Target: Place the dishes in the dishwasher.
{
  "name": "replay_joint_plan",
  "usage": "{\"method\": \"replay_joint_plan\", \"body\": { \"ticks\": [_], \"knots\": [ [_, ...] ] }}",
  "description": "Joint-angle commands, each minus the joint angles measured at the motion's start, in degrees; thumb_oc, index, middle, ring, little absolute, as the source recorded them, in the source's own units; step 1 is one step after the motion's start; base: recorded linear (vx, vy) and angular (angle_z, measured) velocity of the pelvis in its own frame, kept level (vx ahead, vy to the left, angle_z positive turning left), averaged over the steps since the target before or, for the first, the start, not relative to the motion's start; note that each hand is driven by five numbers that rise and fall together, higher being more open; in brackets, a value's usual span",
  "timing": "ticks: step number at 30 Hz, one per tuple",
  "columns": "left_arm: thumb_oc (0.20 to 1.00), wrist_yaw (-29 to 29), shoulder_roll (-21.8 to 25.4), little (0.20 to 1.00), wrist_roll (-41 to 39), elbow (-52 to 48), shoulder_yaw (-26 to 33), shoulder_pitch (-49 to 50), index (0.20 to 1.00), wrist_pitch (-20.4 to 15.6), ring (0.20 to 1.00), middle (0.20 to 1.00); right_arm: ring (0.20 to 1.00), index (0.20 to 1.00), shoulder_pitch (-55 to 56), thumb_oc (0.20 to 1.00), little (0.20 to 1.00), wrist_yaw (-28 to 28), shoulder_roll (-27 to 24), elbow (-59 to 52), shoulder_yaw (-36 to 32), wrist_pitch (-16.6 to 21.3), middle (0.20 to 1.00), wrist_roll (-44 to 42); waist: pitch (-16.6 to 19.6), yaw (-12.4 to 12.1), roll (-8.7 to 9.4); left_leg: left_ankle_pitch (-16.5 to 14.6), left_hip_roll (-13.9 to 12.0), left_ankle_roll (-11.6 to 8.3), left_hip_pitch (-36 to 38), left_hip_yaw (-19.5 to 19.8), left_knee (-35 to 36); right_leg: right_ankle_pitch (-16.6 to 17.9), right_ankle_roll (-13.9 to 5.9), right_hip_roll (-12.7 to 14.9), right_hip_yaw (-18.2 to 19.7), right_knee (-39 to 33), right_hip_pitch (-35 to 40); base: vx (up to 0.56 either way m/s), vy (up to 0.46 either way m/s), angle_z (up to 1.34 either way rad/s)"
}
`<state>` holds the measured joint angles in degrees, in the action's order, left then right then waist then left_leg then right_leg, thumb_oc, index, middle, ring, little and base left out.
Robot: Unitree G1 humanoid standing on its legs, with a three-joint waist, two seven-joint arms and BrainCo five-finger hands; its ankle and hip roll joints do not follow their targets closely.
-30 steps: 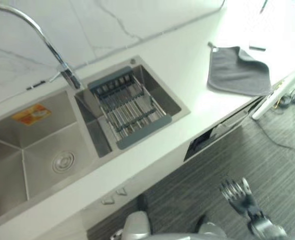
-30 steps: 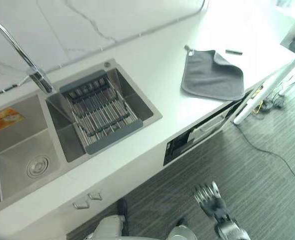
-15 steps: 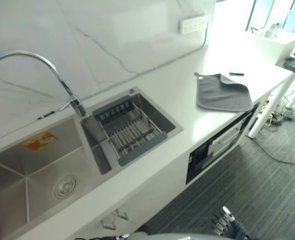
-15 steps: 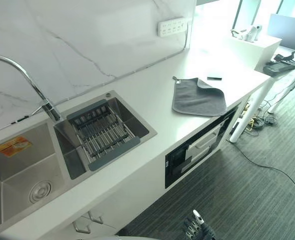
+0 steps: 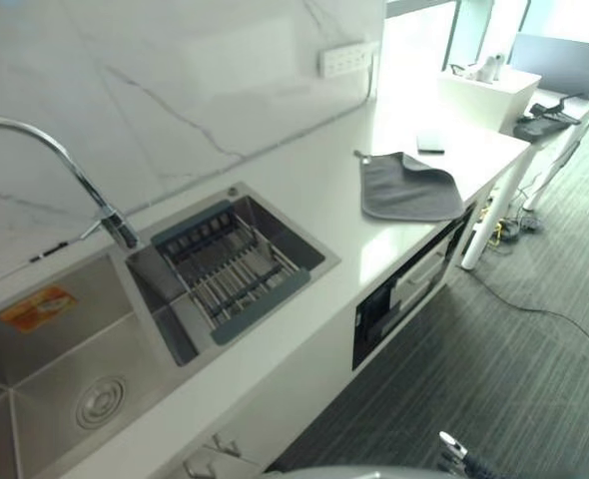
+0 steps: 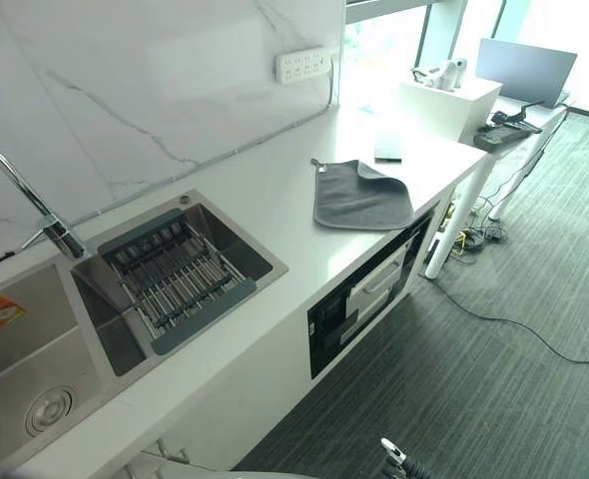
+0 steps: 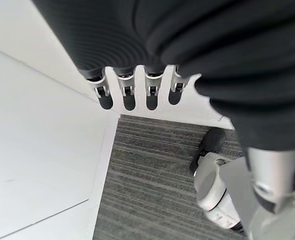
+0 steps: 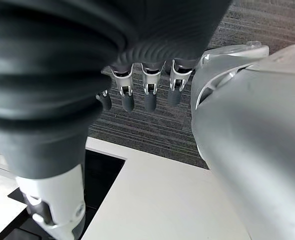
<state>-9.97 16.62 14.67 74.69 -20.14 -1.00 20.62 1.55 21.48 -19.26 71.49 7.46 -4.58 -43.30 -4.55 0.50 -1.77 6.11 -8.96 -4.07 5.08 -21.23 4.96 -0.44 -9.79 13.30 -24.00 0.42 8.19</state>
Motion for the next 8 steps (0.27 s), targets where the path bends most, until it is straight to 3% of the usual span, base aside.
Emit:
{"method": "replay_joint_plan", "body": {
  "ticks": [1, 6, 7, 8],
  "knots": [
    [1.000, 2.05, 1.49, 1.000, -3.71, 3.05, 0.52, -5.96, 1.000, -3.75, 1.000, 1.000, 1.000, 1.000, -5.01, 1.000, 1.000, 0.92, 1.23, 1.49, 0.29, -0.01, 1.000, 0.59, -2.73, 0.21, 0.20, -5.10, -1.98, -2.15, 4.65, -2.46, -2.43, 0.57, 0.83, -0.20, 2.19, 0.02, -1.74, 0.00, 0.000, 0.00],
    [1.000, 2.97, -0.94, 1.000, -11.47, 1.28, -0.78, -6.28, 1.000, -7.41, 1.000, 1.000, 1.000, 1.000, -4.73, 1.000, 1.000, 0.65, 2.89, 1.12, 0.92, 0.33, 1.000, -0.03, -2.55, -0.07, 0.53, -5.32, -1.84, -1.93, 4.88, -2.43, -2.15, 0.62, 0.87, -0.32, 1.90, -0.23, -1.35, 0.00, -0.006, 0.00],
    [1.000, 3.07, -1.30, 1.000, -14.21, 0.95, -0.58, -6.13, 1.000, -7.77, 1.000, 1.000, 1.000, 1.000, -4.66, 1.000, 1.000, 0.63, 3.17, 1.06, 1.08, 0.37, 1.000, -0.04, -2.57, -0.17, 0.59, -5.38, -1.78, -1.88, 4.95, -2.42, -2.09, 0.63, 0.90, -0.35, 1.90, -0.32, -1.25, 0.02, -0.028, 0.03],
    [1.000, 2.28, -2.05, 1.000, -22.06, 0.80, 0.15, -5.62, 1.000, -8.25, 1.000, 1.000, 1.000, 1.000, -4.68, 1.000, 1.000, 0.40, 3.68, 1.24, 1.08, 0.49, 1.000, -0.14, -2.68, -0.42, 0.72, -5.50, -1.72, -1.78, 5.08, -2.24, -2.09, 0.64, 0.97, -0.35, 1.85, -0.39, -1.05, 0.03, -0.028, 0.04]
  ]
}}
